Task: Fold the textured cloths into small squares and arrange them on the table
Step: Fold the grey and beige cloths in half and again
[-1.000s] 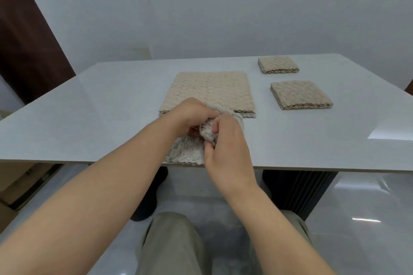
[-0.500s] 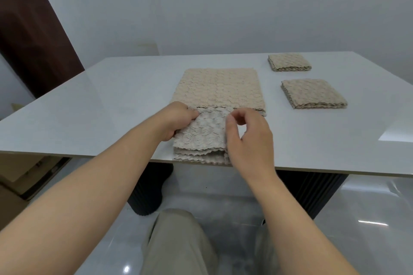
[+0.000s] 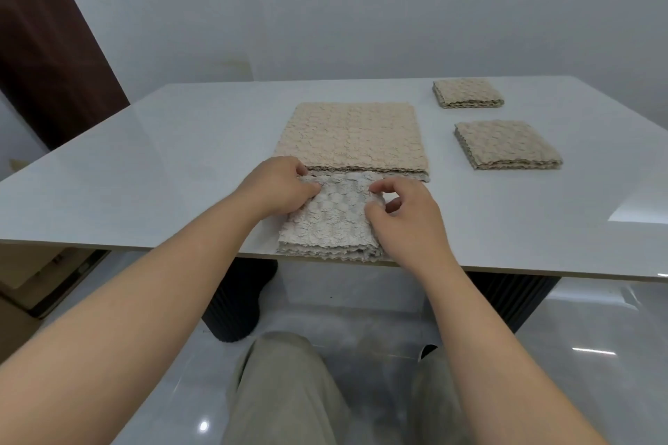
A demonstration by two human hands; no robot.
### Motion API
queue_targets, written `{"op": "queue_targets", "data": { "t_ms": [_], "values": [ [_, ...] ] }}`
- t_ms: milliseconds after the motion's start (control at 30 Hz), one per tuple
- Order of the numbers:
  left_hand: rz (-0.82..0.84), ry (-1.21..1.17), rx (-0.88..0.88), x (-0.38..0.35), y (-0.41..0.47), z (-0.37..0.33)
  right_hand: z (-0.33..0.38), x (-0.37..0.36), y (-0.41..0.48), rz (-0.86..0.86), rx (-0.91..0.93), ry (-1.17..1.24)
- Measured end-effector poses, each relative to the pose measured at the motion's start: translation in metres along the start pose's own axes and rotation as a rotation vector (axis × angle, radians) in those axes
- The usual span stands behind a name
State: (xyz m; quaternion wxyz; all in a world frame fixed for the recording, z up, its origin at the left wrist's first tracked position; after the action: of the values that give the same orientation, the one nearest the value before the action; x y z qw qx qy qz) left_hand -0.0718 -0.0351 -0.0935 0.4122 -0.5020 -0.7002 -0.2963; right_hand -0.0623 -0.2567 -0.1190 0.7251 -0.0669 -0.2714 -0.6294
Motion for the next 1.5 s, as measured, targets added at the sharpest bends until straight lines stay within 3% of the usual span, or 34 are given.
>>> {"op": "queue_targets", "data": {
  "t_ms": [200, 333, 467, 633, 833, 1133, 1233, 1433, 1500],
  "values": [
    [0.041, 0.092, -0.004, -0.001, 0.0, -0.006, -0.002, -0.001, 0.003, 0.058, -0.043, 0.015],
    [0.09, -0.112, 0.007, -0.002, -0.001, -0.005, 0.001, -0.004, 0.007, 0.166, -0.075, -0.042],
    [0.037, -0.325, -0.077, 0.015, -0.01, -0.012, 0.01, 0.003, 0.012, 0.335, -0.09, -0.038],
    [-0.049, -0.616, -0.227, 0.047, -0.029, -0.03, 0.042, 0.032, 0.015, 0.287, 0.091, 0.018],
    [-0.156, -0.811, -0.321, 0.079, -0.045, -0.041, 0.084, 0.042, -0.003, 0.411, 0.316, -0.152],
    [-0.148, -0.888, -0.354, 0.075, -0.05, -0.038, 0.108, 0.03, -0.033, 0.59, 0.353, -0.014],
    [-0.122, -0.878, -0.357, 0.065, -0.051, -0.042, 0.109, 0.029, -0.034, 0.639, 0.291, 0.059],
    [-0.243, -0.883, -0.301, 0.072, -0.047, -0.029, 0.081, 0.039, -0.01, 0.262, 0.155, 0.138],
    [-0.284, -0.854, -0.268, 0.069, -0.045, -0.027, 0.073, 0.035, -0.005, 0.215, 0.127, 0.185]
  ]
}}
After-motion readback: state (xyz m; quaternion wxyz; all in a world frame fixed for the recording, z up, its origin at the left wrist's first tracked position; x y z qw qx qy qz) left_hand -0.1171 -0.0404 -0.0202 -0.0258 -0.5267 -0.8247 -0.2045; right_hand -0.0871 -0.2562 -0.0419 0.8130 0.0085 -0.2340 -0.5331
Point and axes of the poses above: each hand's wrist, its own y-axis towards the middle knuckle, its own x-axis out of the back of the hand, z = x × y, the point moved 6 cm from there along y, towards the middle knuckle, and after that the axes turned 2 degrees about -x, right-handed, at the moved point
